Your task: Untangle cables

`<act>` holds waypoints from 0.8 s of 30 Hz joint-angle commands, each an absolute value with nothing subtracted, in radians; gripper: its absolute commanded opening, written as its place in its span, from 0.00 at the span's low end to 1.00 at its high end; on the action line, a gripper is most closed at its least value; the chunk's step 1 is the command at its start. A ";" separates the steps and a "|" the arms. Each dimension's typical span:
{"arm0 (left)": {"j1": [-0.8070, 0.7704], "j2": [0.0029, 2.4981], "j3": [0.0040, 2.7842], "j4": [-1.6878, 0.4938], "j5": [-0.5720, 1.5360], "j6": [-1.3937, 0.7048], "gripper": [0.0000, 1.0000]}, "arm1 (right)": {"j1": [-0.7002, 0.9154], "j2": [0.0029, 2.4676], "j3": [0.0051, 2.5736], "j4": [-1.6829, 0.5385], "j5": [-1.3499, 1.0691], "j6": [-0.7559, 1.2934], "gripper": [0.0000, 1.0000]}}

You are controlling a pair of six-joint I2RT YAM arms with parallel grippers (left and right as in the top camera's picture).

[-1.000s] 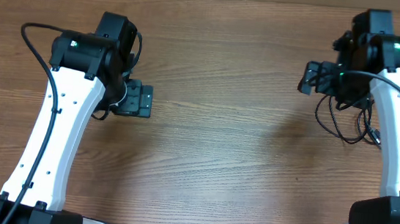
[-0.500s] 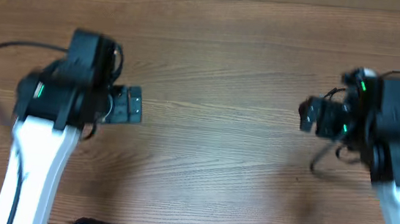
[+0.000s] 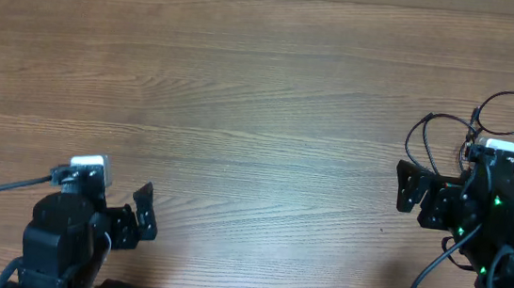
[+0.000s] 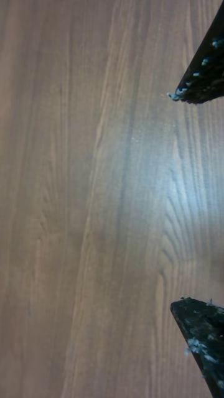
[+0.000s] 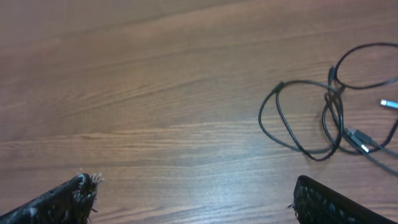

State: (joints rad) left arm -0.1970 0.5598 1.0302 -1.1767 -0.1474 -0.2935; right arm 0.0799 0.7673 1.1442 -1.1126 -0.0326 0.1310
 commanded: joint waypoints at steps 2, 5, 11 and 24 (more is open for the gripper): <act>-0.204 0.542 1.017 -1.214 -0.164 -0.311 1.00 | 0.080 0.776 1.136 -1.114 -0.019 0.138 1.00; -0.204 0.543 1.017 -1.248 -0.164 -0.311 1.00 | 0.080 0.777 1.136 -1.114 -0.019 0.138 1.00; -0.203 0.543 1.017 -1.277 -0.164 -0.311 1.00 | 0.080 0.777 1.136 -1.114 -0.019 0.138 1.00; -0.203 0.543 1.017 -1.279 -0.164 -0.311 0.99 | 0.080 0.772 1.130 -1.116 -0.019 0.138 1.00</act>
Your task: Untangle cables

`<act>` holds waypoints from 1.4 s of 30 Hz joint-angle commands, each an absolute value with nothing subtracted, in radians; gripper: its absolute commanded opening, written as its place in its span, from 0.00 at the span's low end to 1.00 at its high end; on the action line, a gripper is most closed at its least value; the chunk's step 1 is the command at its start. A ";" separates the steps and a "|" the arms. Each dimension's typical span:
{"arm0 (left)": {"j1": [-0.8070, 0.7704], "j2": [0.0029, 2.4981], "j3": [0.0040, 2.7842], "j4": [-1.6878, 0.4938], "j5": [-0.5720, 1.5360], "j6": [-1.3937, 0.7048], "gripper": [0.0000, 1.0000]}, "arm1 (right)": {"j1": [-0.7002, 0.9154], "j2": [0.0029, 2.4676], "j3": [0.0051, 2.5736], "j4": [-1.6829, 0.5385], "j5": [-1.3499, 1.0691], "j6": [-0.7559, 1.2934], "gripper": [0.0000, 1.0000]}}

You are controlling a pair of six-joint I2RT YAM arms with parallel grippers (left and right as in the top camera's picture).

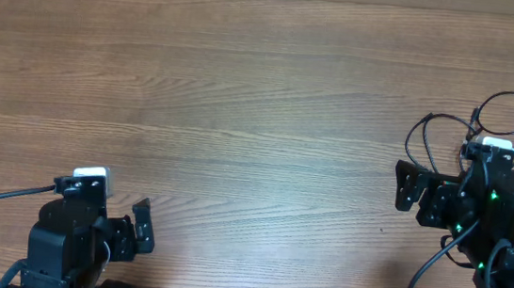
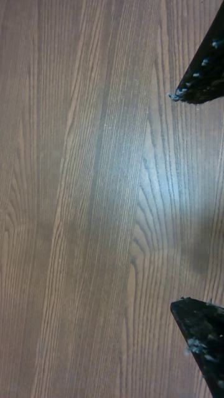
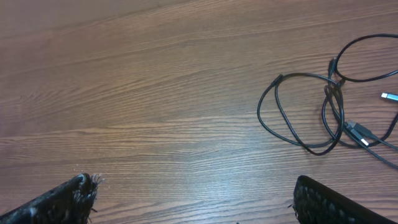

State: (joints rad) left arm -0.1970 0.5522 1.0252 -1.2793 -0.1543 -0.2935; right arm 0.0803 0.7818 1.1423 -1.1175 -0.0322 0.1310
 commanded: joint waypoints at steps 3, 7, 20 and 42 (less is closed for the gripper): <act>-0.203 0.543 1.017 -1.279 -0.164 -0.311 1.00 | 0.079 0.748 1.123 -1.116 0.031 0.104 1.00; -0.203 0.543 1.017 -1.279 -0.164 -0.311 1.00 | 0.079 0.677 1.104 -1.049 0.044 0.099 1.00; -0.203 0.543 1.017 -1.280 -0.164 -0.311 1.00 | 0.077 0.216 0.517 -0.241 0.025 0.078 1.00; -0.203 0.543 1.017 -1.280 -0.164 -0.311 0.99 | 0.078 0.003 0.008 0.046 0.002 0.078 1.00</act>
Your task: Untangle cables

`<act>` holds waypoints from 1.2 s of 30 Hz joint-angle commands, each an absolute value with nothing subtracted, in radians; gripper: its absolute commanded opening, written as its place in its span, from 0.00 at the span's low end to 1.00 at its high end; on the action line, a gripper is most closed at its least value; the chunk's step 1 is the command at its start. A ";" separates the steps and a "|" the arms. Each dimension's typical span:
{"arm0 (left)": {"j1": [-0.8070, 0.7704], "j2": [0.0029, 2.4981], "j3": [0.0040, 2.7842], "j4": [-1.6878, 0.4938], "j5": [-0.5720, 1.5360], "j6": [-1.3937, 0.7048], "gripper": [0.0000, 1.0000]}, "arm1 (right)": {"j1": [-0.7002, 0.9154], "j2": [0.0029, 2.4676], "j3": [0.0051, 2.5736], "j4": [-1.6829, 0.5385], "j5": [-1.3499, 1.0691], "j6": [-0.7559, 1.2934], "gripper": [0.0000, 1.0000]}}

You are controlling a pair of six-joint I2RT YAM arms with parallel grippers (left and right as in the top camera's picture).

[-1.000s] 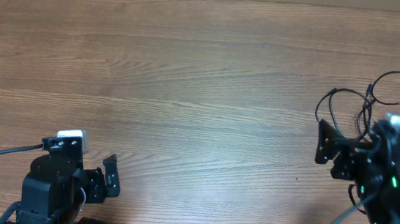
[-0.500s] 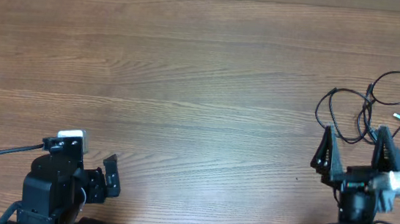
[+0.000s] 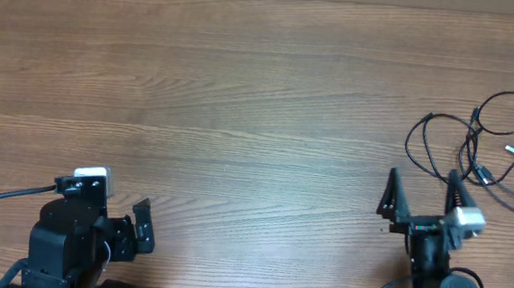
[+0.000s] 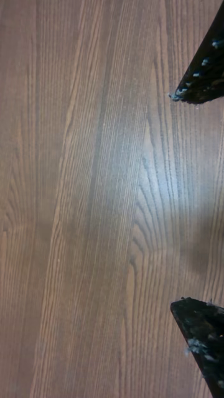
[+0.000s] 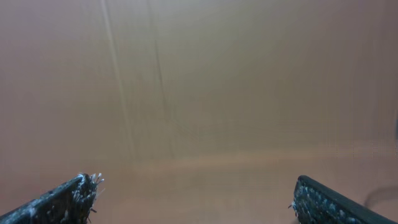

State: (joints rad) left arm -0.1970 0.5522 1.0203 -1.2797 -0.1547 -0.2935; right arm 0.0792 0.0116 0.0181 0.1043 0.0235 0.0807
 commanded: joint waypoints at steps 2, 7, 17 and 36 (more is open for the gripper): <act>-0.203 0.543 1.017 -1.280 -0.164 -0.311 0.99 | 0.078 0.003 0.008 -0.079 -0.034 0.078 1.00; -0.203 0.543 1.017 -1.280 -0.164 -0.311 1.00 | 0.078 0.003 0.008 -0.081 -0.044 0.078 1.00; -0.204 0.543 1.017 -1.280 -0.164 -0.311 0.99 | 0.078 0.003 0.008 -0.081 -0.043 0.078 1.00; -0.203 0.543 1.017 -1.283 -0.164 -0.311 1.00 | 0.078 0.003 0.008 -0.081 -0.043 0.078 1.00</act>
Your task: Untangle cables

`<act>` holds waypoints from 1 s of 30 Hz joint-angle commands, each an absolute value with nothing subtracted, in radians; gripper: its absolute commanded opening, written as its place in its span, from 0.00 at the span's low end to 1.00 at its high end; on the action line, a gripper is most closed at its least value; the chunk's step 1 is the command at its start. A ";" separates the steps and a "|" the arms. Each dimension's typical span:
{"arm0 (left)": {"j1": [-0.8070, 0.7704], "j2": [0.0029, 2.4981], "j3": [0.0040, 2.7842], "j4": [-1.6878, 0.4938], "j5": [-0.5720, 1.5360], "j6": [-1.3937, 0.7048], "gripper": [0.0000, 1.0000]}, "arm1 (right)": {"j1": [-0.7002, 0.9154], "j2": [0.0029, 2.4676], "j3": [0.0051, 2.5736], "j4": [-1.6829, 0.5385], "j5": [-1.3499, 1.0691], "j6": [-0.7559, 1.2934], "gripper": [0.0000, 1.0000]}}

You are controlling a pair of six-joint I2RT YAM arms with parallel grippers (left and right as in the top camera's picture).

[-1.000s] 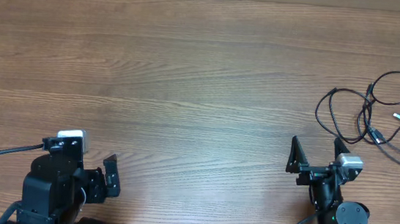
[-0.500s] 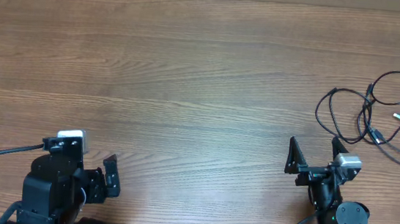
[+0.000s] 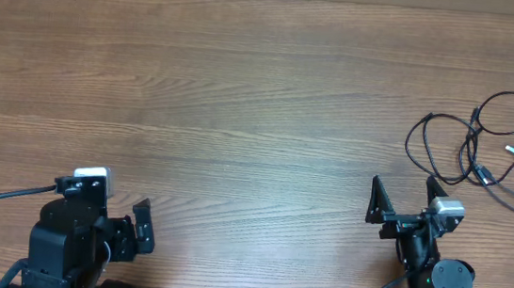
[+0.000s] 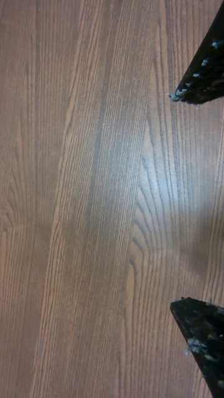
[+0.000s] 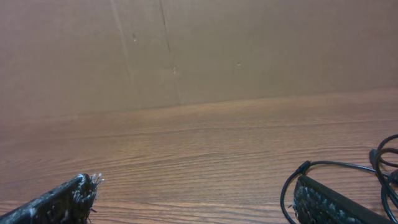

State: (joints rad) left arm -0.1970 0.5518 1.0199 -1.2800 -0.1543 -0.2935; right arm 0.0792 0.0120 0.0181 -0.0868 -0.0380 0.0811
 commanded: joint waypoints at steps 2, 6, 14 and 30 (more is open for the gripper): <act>-0.204 0.543 1.017 -1.283 -0.164 -0.311 1.00 | 0.078 0.003 0.008 -0.081 -0.043 0.078 1.00; -0.204 0.543 1.017 -1.283 -0.164 -0.311 0.99 | 0.078 0.003 0.008 -0.081 -0.043 0.078 1.00; -0.192 0.534 1.016 -1.289 -0.164 -0.311 1.00 | 0.078 0.003 0.008 -0.081 -0.043 0.078 1.00; -0.011 0.186 0.456 -0.569 0.019 -0.232 1.00 | 0.078 0.003 0.008 -0.081 -0.043 0.078 1.00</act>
